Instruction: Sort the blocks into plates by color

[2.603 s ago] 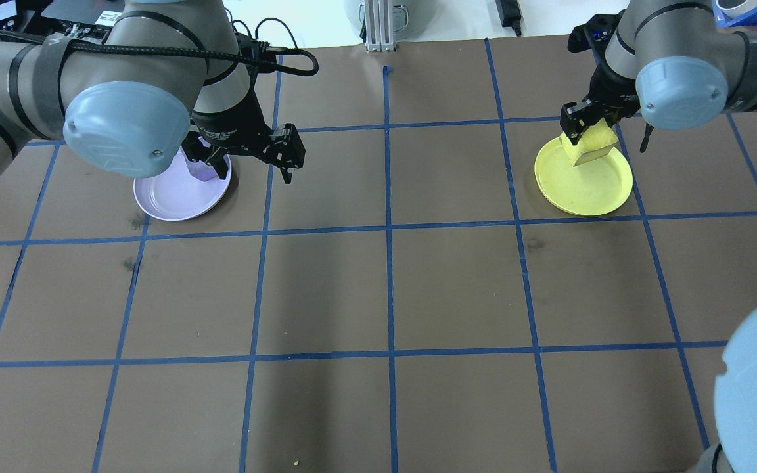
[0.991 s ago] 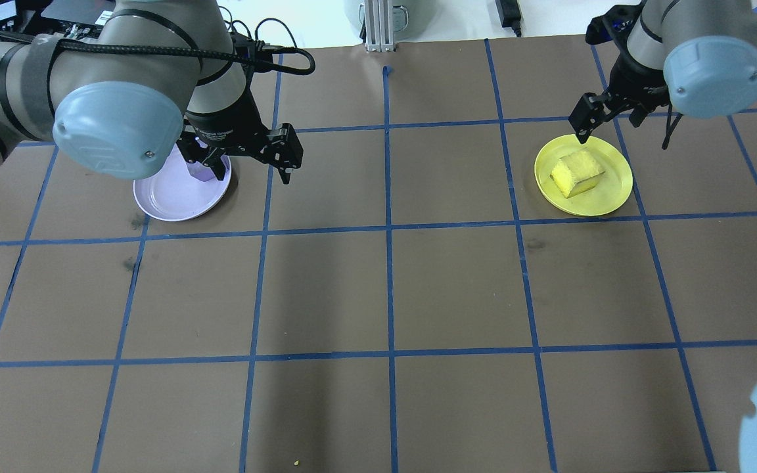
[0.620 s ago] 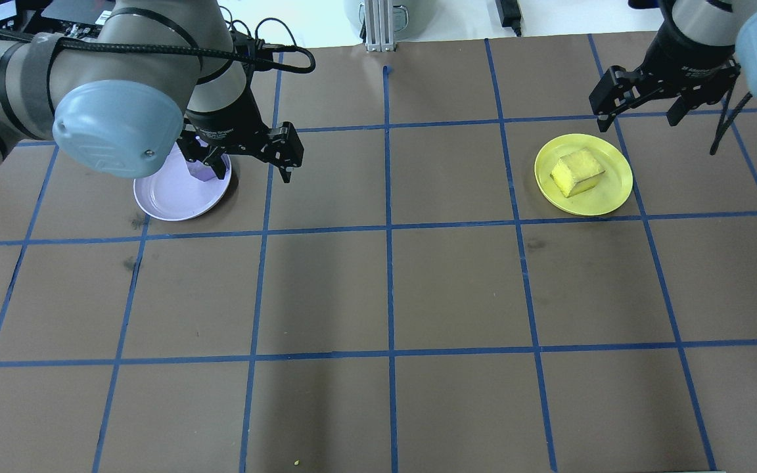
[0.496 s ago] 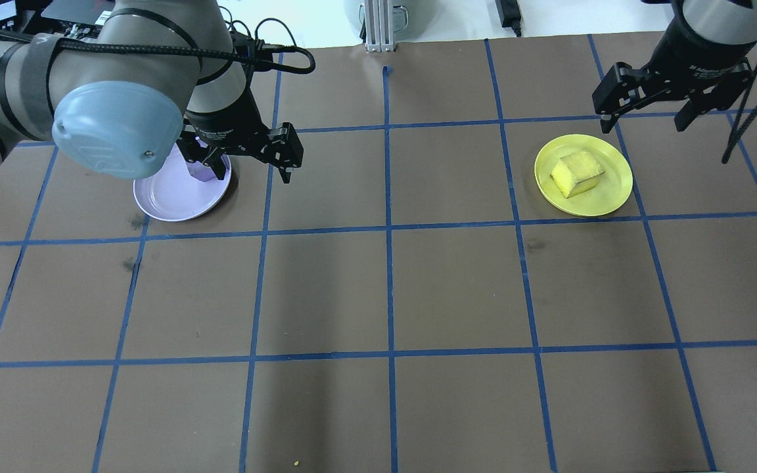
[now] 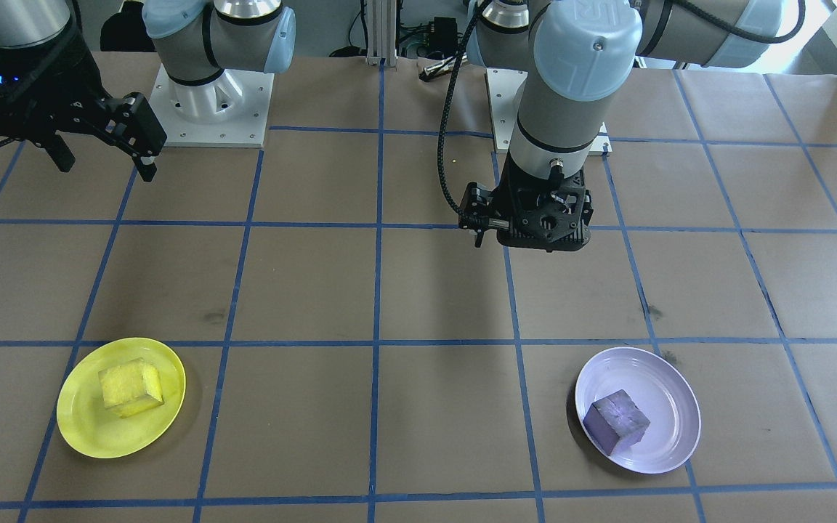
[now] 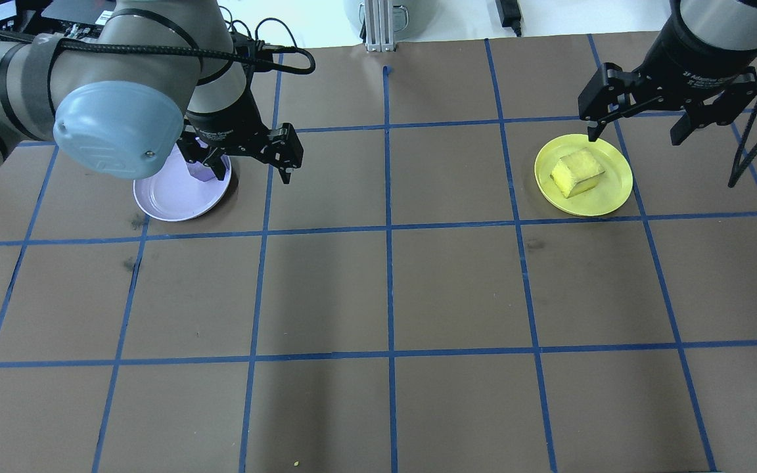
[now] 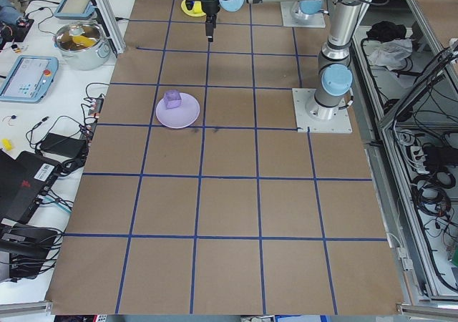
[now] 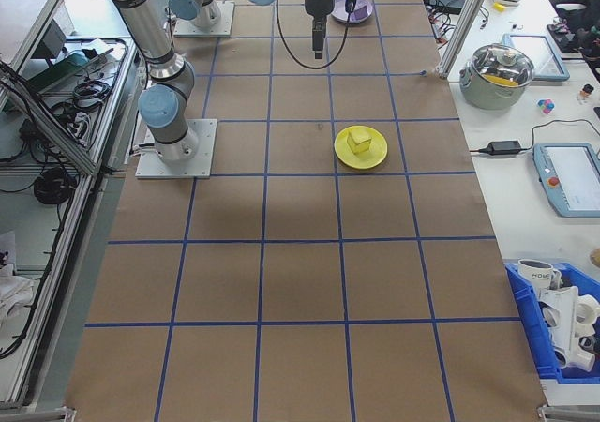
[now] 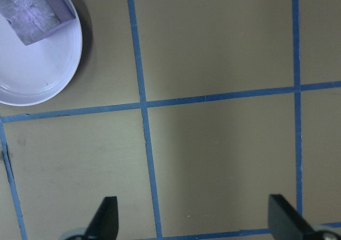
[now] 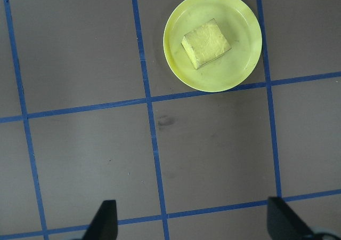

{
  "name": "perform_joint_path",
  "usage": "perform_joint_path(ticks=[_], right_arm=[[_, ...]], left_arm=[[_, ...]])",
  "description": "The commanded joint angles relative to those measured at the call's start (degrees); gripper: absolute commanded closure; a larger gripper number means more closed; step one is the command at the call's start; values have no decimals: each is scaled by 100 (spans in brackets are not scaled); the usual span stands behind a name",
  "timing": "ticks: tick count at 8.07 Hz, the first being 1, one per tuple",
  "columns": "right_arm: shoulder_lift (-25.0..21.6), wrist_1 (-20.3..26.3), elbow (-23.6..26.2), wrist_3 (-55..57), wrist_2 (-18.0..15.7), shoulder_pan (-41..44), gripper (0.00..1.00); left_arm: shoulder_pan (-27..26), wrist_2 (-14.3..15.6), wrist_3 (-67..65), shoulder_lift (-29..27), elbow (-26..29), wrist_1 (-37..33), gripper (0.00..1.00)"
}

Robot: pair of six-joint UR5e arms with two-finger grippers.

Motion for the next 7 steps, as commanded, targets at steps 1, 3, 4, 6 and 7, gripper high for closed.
perform_joint_path(ticks=[1, 3, 4, 6, 7], right_arm=[[20, -5, 16, 0, 9, 28, 0], [29, -31, 7, 0, -9, 28, 0], [29, -48, 7, 0, -9, 28, 0], [29, -49, 7, 0, -17, 28, 0], [38, -49, 16, 0, 0, 28, 0]], left_arm=[[0, 34, -9, 39, -10, -81, 0], [18, 51, 0, -39, 17, -267, 0], [53, 77, 8, -153, 26, -250, 0], [490, 104, 26, -119, 17, -398, 0], [510, 78, 26, -145, 8, -390, 0]])
